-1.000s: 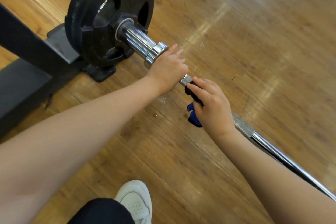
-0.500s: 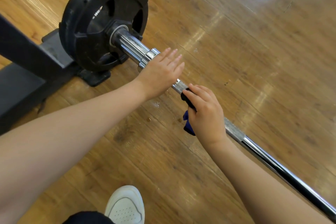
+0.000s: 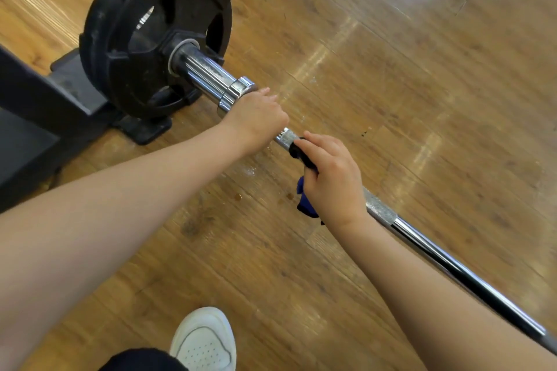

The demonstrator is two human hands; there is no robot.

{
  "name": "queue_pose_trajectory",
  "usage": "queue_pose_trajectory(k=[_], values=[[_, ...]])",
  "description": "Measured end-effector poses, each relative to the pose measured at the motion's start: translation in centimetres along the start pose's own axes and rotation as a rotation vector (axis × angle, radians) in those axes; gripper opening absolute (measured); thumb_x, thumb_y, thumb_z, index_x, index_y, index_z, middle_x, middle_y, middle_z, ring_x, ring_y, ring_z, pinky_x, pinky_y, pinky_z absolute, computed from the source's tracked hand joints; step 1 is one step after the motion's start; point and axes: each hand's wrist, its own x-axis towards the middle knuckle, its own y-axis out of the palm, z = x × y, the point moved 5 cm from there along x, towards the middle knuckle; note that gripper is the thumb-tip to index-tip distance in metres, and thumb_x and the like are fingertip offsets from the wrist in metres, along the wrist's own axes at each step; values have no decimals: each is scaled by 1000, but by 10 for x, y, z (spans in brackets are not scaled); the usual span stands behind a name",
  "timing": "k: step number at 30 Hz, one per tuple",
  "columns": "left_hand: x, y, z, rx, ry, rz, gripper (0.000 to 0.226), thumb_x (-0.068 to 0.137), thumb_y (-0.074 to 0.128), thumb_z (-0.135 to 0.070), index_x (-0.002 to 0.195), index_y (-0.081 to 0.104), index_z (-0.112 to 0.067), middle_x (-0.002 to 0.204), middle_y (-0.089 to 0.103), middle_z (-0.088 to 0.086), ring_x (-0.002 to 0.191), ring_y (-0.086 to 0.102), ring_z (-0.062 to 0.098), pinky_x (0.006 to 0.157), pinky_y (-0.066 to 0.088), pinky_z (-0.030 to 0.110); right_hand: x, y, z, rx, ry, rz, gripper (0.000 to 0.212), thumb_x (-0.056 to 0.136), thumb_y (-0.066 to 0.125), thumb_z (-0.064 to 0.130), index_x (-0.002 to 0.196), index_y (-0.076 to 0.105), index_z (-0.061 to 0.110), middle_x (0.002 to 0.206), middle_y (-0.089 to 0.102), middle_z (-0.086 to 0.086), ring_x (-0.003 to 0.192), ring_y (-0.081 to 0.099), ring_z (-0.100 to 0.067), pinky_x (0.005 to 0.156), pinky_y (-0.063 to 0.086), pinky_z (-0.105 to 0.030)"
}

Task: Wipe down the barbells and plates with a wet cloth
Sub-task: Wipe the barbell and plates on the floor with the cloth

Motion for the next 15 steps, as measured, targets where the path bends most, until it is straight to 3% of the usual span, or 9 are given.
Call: queue_pose_trajectory(k=[5, 7, 10, 12, 15], values=[[0, -6, -1, -52, 12, 93, 23, 89, 47, -1, 102, 60, -13, 105, 64, 6, 110, 56, 24, 114, 23, 37, 11, 13, 9, 36, -30, 64, 45, 57, 62, -19, 96, 71, 1, 100, 70, -11, 86, 65, -34, 71, 53, -36], [-4, -4, -2, -13, 33, 23, 20, 89, 48, -1, 104, 58, -9, 109, 63, 8, 114, 53, 26, 115, 21, 37, 3, 11, 4, 18, -28, 63, 45, 55, 61, -17, 96, 71, 1, 99, 70, -13, 87, 66, -35, 74, 52, -36], [-12, 3, -1, 33, 13, -153, 37, 90, 52, 0, 126, 51, -4, 134, 53, 15, 132, 42, 31, 114, 21, 39, -12, 4, -5, -17, 6, 57, 46, 59, 57, -13, 101, 71, -1, 104, 68, -17, 95, 65, -37, 85, 44, -35], [-18, 0, -2, 20, 50, -315, 41, 79, 67, 1, 119, 59, 0, 124, 61, 18, 122, 53, 34, 107, 35, 43, -15, 1, -7, -32, 12, 52, 43, 62, 58, -13, 101, 71, -1, 104, 68, -18, 96, 65, -37, 86, 45, -36], [-19, 0, -8, 20, 87, -356, 37, 68, 76, -1, 104, 66, 2, 109, 68, 20, 109, 62, 35, 98, 44, 45, -6, 1, 2, -21, 5, 11, 35, 67, 60, -10, 98, 72, 0, 100, 70, -15, 93, 66, -34, 82, 47, -33]])
